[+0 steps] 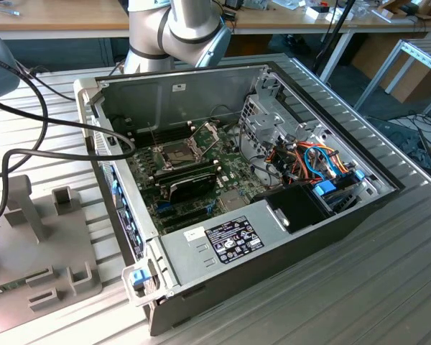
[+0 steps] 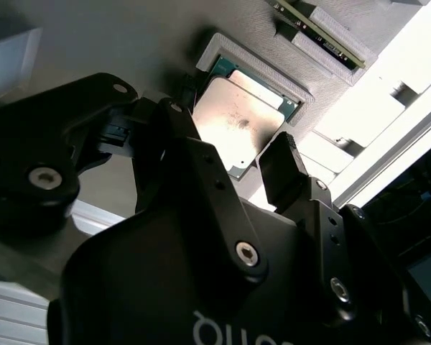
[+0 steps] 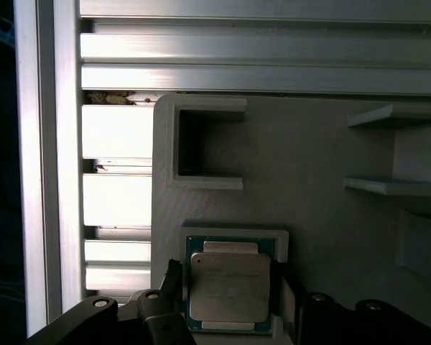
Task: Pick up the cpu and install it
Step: 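Pick up the cpu and move it towards the insertion slot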
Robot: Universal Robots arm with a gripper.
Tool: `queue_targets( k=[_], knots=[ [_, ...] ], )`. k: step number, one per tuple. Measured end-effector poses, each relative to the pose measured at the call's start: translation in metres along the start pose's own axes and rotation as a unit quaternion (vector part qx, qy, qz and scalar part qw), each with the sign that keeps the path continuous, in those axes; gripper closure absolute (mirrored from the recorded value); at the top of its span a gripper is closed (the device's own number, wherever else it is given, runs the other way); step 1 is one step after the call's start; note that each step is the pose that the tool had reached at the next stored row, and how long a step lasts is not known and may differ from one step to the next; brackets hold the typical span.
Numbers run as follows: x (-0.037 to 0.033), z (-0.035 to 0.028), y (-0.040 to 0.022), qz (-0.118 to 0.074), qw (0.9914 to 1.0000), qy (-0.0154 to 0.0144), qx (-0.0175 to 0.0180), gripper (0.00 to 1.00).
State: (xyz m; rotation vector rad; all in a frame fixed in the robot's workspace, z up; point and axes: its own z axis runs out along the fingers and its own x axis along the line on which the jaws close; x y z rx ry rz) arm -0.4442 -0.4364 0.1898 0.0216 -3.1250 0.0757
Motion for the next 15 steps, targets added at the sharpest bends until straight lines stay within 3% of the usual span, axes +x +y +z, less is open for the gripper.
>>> queue_targets(
  k=[6,7,15],
  knots=[
    [0.0,0.0,0.0,0.0,1.0,0.0,0.0,0.39],
    [0.0,0.0,0.0,0.0,1.0,0.0,0.0,0.45],
    [0.0,0.0,0.0,0.001,1.0,0.0,0.0,0.45]
  ],
)
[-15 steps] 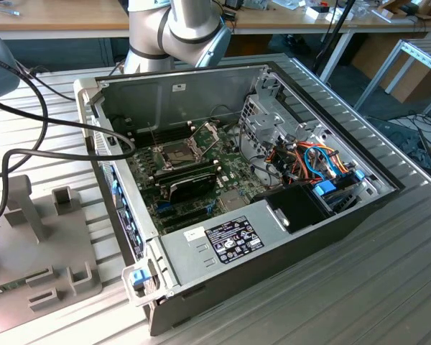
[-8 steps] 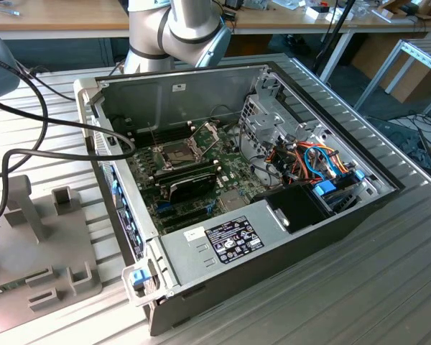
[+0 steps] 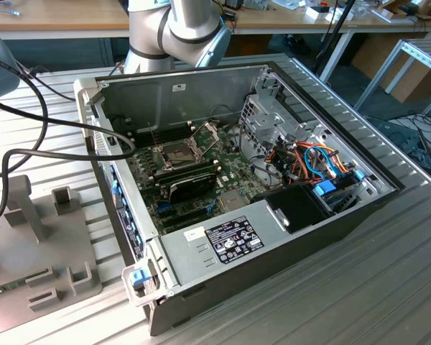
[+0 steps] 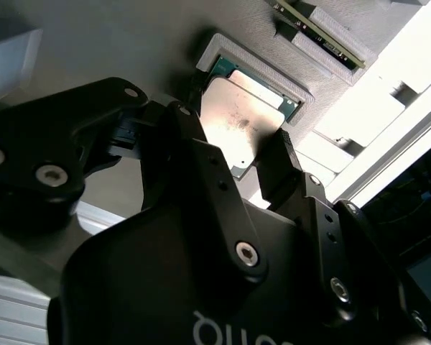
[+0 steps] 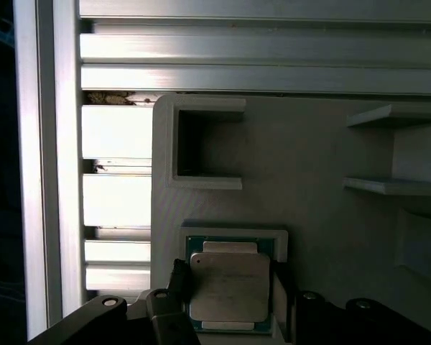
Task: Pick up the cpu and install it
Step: 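Pick up the cpu and move it towards the insertion slot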
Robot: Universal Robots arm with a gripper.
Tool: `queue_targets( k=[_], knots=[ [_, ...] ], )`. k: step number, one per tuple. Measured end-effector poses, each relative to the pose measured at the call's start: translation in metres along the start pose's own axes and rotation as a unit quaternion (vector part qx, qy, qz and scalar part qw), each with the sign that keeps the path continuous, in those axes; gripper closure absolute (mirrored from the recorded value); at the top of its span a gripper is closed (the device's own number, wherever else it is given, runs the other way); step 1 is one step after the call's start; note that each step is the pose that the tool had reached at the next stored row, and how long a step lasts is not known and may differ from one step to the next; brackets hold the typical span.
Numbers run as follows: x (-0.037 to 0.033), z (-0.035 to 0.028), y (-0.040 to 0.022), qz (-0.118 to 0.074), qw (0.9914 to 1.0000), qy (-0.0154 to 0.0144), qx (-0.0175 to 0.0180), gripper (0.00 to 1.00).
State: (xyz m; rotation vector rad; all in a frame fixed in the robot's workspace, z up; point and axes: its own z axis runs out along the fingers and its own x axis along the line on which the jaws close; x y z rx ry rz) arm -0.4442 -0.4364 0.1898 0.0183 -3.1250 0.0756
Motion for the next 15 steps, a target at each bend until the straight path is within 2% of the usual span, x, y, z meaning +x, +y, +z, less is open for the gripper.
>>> queue_targets(
  k=[6,15],
  knots=[
    [0.0,-0.0012,0.0,0.0,1.0,-0.0001,-0.0001,0.45],
    [0.0002,-0.0119,-0.0006,0.0,1.0,0.0,0.0001,0.45]
  ],
)
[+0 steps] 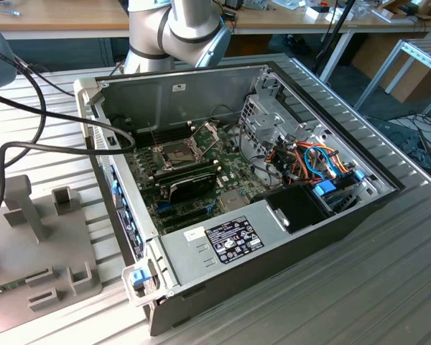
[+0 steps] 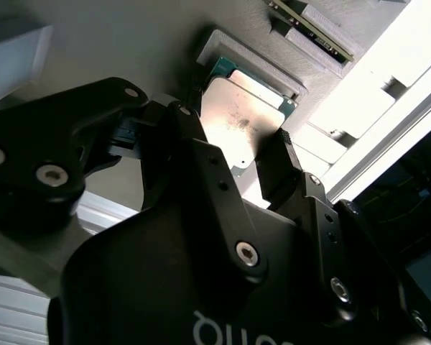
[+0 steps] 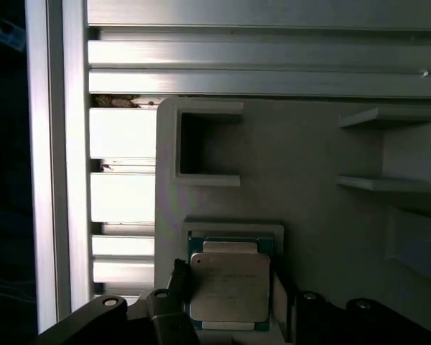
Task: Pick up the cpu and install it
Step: 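Pick up the cpu and move it towards the insertion slot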
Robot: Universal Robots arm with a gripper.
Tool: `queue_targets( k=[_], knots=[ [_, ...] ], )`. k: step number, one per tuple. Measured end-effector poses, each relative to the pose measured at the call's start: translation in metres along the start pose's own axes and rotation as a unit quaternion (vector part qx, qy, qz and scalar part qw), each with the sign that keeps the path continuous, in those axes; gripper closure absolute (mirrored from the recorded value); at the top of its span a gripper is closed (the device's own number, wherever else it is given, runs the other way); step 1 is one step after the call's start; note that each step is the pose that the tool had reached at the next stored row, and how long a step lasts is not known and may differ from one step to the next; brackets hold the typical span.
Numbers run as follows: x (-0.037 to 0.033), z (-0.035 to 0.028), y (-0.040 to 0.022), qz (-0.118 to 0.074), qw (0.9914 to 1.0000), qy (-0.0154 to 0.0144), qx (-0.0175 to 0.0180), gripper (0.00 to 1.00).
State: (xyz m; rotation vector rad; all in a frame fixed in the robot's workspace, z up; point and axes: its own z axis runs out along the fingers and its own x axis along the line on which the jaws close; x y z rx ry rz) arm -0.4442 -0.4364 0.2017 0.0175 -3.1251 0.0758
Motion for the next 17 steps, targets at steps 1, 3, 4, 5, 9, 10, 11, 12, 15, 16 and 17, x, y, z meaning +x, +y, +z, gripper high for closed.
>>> queue_targets(
  k=[1,3,4,5,9,10,11,12,15,16,17],
  knots=[
    [0.0,-0.001,-0.0001,0.0,1.0,0.0,0.0,0.45],
    [0.0001,-0.0054,-0.0003,0.0,1.0,0.0,0.0,0.45],
    [0.0001,-0.0082,-0.0004,0.0,1.0,0.0001,0.0,0.45],
    [0.0001,-0.0104,-0.0005,0.0,1.0,0.0,0.0,0.45],
    [0.0004,-0.022,-0.001,0.0,1.0,0.0,0.0,0.45],
    [0.0004,-0.026,-0.0013,0.0,1.0,0.0,0.0,0.45],
    [0.0005,-0.0316,-0.0015,0.0,1.0,0.0,0.0,0.45],
    [0.0006,-0.0369,-0.0018,0.0,1.0,0.0,0.0,0.45],
    [0.0008,-0.0468,-0.0023,0.0,1.0,0.0,0.0,0.45],
    [0.0008,-0.0495,-0.0024,0.0,1.0,0.0,0.0,0.45],
    [0.0008,-0.0528,-0.0025,0.0,1.0,0.0,0.0,0.45]
  ],
)
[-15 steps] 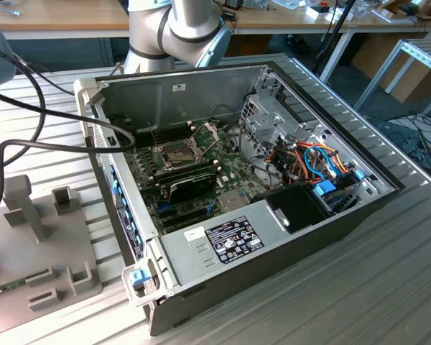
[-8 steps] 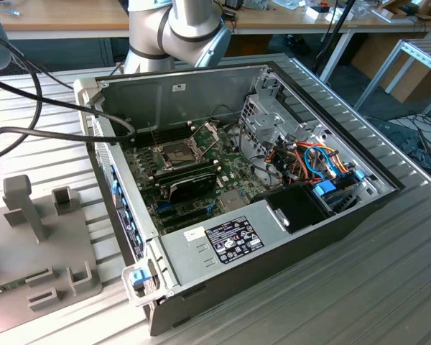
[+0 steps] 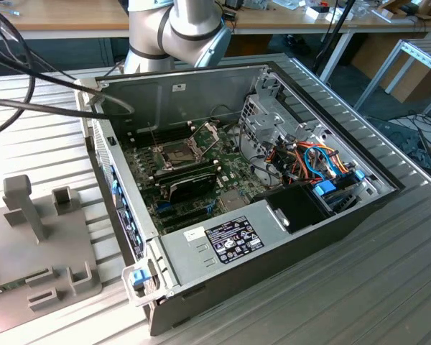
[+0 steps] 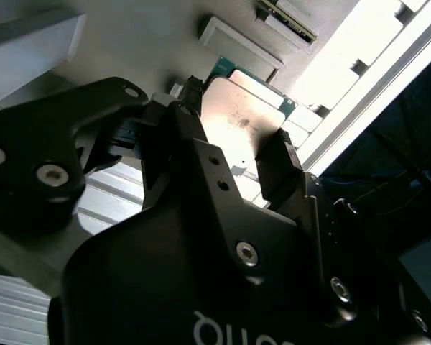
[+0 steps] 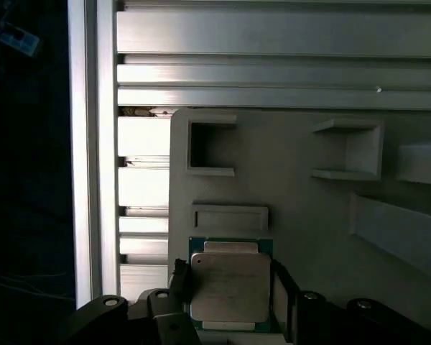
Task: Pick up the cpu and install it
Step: 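Pick up the cpu and move it towards the insertion slot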
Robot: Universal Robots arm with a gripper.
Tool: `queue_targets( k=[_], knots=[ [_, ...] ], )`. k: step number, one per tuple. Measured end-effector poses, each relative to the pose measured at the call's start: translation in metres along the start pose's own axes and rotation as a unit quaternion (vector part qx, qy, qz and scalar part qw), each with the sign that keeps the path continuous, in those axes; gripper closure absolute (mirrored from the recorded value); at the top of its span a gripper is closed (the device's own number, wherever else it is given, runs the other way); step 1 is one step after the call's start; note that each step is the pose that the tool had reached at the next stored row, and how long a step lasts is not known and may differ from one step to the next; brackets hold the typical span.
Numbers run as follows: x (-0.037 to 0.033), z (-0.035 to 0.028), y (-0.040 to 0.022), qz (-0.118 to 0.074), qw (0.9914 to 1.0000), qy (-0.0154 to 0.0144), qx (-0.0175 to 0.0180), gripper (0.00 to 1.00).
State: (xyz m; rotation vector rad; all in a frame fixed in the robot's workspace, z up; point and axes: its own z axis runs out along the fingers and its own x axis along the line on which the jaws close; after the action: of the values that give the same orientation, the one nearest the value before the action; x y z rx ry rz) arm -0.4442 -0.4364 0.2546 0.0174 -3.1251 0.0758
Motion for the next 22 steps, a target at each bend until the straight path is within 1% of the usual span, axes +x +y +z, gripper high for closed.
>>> queue_targets(
  k=[7,10,14,18,21,22],
  knots=[
    [0.0003,-0.0189,-0.0009,0.0,1.0,0.0,0.0,0.45],
    [0.0005,-0.0324,-0.0016,0.0,1.0,0.0,0.0,0.45],
    [0.0007,-0.0429,-0.0021,0.0,1.0,0.0,0.0,0.45],
    [0.0009,-0.0573,-0.0028,0.0,1.0,-0.0001,0.0,0.45],
    [0.0011,-0.0709,-0.0035,0.0,1.0,-0.0004,0.0,0.45],
    [0.0012,-0.0739,-0.0036,0.0,1.0,-0.0005,0.0,0.45]
  ],
)
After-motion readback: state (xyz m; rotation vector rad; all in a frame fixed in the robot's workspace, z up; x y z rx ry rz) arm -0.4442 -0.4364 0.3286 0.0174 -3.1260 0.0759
